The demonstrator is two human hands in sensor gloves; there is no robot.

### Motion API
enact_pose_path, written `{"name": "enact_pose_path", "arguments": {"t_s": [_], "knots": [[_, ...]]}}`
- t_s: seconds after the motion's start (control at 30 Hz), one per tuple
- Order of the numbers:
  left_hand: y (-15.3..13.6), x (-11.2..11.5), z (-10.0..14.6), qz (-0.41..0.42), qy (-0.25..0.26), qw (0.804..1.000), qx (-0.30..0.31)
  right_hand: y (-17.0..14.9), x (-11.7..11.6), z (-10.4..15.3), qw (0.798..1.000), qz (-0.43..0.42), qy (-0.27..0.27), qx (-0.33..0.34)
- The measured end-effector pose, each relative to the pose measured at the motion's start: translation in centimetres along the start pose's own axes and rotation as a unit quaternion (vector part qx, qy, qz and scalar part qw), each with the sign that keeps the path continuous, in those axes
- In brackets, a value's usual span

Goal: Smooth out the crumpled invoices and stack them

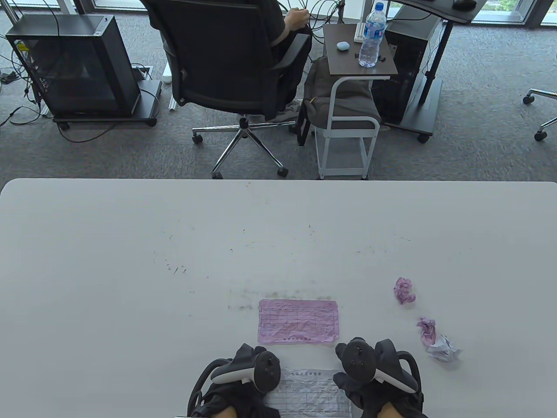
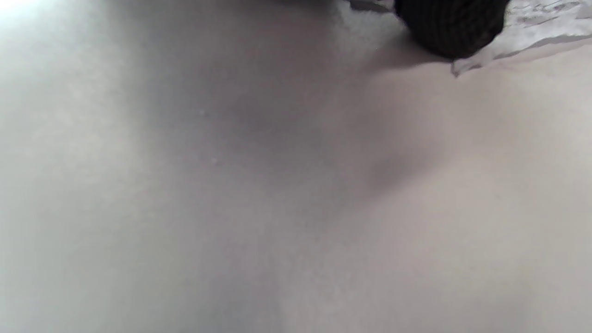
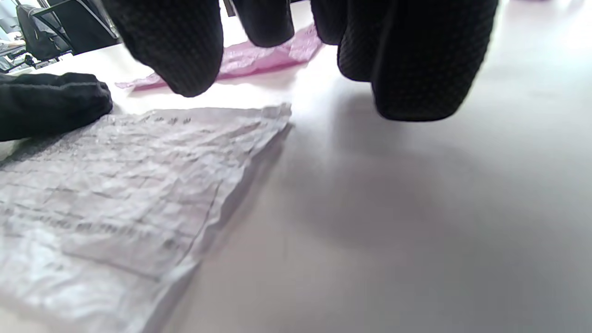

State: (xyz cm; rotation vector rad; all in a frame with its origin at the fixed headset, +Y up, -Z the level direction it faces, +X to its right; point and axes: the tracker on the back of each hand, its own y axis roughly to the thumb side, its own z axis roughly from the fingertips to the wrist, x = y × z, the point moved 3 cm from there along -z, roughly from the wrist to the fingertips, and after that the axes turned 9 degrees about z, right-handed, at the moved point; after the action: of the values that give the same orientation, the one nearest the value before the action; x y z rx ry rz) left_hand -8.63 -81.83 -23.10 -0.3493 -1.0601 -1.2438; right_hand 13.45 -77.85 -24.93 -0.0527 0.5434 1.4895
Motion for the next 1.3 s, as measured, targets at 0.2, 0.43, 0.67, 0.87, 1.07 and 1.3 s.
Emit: {"name": "enact_pose_path", "arguments": {"t_s": [0.2, 0.43, 0.67, 0.87, 1.07, 1.3], "knots": [[-0.1, 0.0, 0.0, 0.000, 0.000, 1.000, 0.001, 1.6, -0.7, -0.7, 0.999, 0.054, 0.005, 0.004], [-0.1, 0.0, 0.0, 0.001, 0.002, 1.000, 0.000, 1.7, -0.6, -0.5, 0.999, 0.035, -0.017, -0.006], [-0.1, 0.0, 0.0, 0.001, 0.002, 1.000, 0.000, 2.2, -0.4, -0.4, 0.999, 0.041, -0.029, -0.005], [-0.1, 0.0, 0.1, 0.002, 0.003, 1.000, 0.001, 2.3, 0.6, 0.0, 0.998, 0.042, -0.041, 0.014], [-0.1, 0.0, 0.1, 0.002, 0.003, 1.000, 0.001, 0.7, 1.3, 0.4, 0.982, -0.164, 0.010, 0.092], [0.0, -0.1, 0.0, 0.002, 0.003, 1.000, 0.001, -0.5, -1.2, -0.4, 0.925, -0.376, 0.049, 0.018]]}}
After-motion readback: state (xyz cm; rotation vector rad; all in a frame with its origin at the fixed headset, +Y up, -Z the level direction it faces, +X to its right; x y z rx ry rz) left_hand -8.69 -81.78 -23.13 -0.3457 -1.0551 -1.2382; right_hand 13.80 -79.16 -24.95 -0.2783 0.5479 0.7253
